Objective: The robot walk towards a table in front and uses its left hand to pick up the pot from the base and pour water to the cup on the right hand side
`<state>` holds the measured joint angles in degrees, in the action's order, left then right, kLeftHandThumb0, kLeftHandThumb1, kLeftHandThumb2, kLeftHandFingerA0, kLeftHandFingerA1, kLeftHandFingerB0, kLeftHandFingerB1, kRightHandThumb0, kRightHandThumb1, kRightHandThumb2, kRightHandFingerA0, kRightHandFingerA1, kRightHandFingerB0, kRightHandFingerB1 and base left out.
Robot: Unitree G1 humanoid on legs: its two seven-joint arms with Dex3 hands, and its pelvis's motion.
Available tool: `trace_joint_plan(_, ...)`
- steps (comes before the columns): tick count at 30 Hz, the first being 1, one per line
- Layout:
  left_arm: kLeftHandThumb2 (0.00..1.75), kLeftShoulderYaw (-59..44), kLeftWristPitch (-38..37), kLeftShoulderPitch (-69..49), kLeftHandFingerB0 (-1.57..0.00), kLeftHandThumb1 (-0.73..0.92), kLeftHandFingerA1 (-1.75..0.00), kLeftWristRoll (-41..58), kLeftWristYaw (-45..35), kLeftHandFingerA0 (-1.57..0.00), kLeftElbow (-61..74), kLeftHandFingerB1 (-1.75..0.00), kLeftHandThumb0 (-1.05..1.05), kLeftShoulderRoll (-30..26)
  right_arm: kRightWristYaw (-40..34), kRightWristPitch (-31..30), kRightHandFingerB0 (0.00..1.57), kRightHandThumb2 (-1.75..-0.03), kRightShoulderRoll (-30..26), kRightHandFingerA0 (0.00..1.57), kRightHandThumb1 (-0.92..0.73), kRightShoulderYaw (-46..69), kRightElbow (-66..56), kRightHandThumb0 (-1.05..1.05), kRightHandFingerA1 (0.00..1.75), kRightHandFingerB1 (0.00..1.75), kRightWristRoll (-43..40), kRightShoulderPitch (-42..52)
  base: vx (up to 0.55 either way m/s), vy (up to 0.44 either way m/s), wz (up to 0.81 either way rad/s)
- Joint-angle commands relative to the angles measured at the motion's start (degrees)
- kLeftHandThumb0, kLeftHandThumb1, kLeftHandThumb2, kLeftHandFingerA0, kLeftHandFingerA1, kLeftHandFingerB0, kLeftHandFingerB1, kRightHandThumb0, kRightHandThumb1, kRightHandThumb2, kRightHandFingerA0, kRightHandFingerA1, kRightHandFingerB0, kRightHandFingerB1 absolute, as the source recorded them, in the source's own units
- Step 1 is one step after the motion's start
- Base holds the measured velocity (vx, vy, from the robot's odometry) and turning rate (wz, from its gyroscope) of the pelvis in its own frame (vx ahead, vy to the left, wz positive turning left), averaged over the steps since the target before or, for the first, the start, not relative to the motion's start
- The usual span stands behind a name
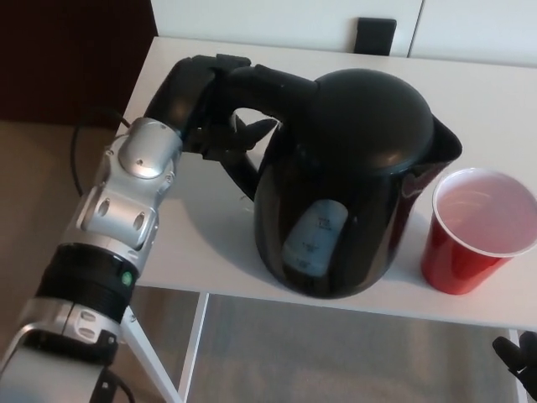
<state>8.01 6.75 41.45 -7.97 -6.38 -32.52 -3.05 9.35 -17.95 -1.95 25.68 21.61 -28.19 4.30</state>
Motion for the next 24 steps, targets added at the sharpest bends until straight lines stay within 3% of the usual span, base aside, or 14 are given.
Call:
trace_joint_plan(1,0.56,-2.24,-0.50,0.27,-0.48,0.69,-1.75,0.54,2.99,-0.75,1.60,-1.73,-0.13,0.86,-0.36,0.30,0.21,-0.63,-0.38,0.46,-0.64,0.56,-0.71,-0.30,0.56,0.41,-0.71,-1.06,0.00,0.000,0.00)
trace_joint_plan(2,0.56,-2.32,-0.49,0.26,-0.48,0.69,-1.75,0.46,2.97,-0.75,1.62,-1.73,-0.13,0.92,-0.36,0.30,0.21,-0.63,-0.38,0.46,-0.64,0.55,-0.70,-0.30,0.56,0.41,-0.71,-1.06,0.00,0.000,0.00)
trace_joint_plan(3,0.56,-2.94,-0.19,0.24,-0.48,0.70,-1.75,0.98,3.04,-0.73,1.88,-1.74,-0.11,1.27,-0.21,0.16,0.13,-0.93,-0.42,0.41,-0.47,0.50,-0.87,-0.21,0.65,0.52,-0.77,-0.95,0.00,0.000,0.00)
trace_joint_plan(13,0.58,-12.47,5.78,0.73,-0.57,0.67,-1.75,7.97,3.31,-0.72,5.98,-1.69,-0.09,5.63,-0.17,-0.04,0.14,-0.93,-0.17,0.37,-0.47,0.63,-0.82,-0.21,0.64,0.53,-1.11,-1.44,0.00,0.000,0.00)
trace_joint_plan(14,0.54,-14.42,7.32,1.03,-0.50,0.73,-1.75,10.25,3.14,-0.65,7.37,-1.75,-0.05,6.32,-0.14,-0.04,0.30,-0.59,-0.21,0.46,-0.65,0.60,-0.86,-0.27,0.56,0.52,-1.10,-1.61,0.00,0.000,0.00)
trace_joint_plan(15,0.54,-17.22,9.50,1.51,-0.50,0.73,-1.75,13.76,2.94,-0.65,9.35,-1.75,-0.05,7.26,-0.10,-0.03,0.30,-0.59,-0.28,0.46,-0.65,0.54,-0.92,-0.27,0.56,0.52,-1.09,-1.86,0.00,0.000,0.00)
trace_joint_plan(16,0.72,-19.49,11.81,2.33,-0.81,0.57,-1.53,16.02,3.85,-1.10,11.63,-1.35,-0.10,8.17,-0.57,0.04,0.28,-0.58,-0.42,0.48,-0.64,0.38,-0.73,-0.27,0.55,0.48,-0.61,-2.09,0.00,0.000,0.00)
trace_joint_plan(17,0.56,-20.34,12.55,2.64,-0.49,0.72,-1.75,16.91,3.67,-0.68,12.32,-1.75,-0.04,8.39,-0.48,0.14,0.29,-0.59,-0.57,0.49,-0.66,0.24,-0.63,-0.27,0.56,0.48,-0.39,-2.13,0.00,0.000,0.00)
trace_joint_plan(21,0.56,-21.89,14.37,2.92,-0.49,0.72,-1.75,17.45,3.00,-0.68,13.82,-1.75,-0.04,9.01,-0.25,0.29,0.29,-0.59,-0.77,0.49,-0.66,0.07,-0.49,-0.27,0.56,0.48,-0.11,-2.16,0.00,0.000,0.00)
trace_joint_plan(23,0.57,-23.29,15.85,4.78,-0.56,0.66,-1.75,18.52,3.04,-0.75,16.01,-1.74,-0.10,8.05,-0.86,-0.60,0.36,-0.59,-0.63,0.48,-0.64,0.69,-0.21,-0.26,0.57,0.64,-0.96,-3.24,0.00,0.000,0.00)
trace_joint_plan(24,0.57,-23.50,16.14,5.06,-0.56,0.66,-1.75,18.56,3.10,-0.75,16.39,-1.74,-0.10,7.99,-1.01,-0.61,0.36,-0.59,-0.58,0.48,-0.64,0.76,-0.08,-0.26,0.57,0.64,-0.94,-3.45,0.00,0.000,0.00)
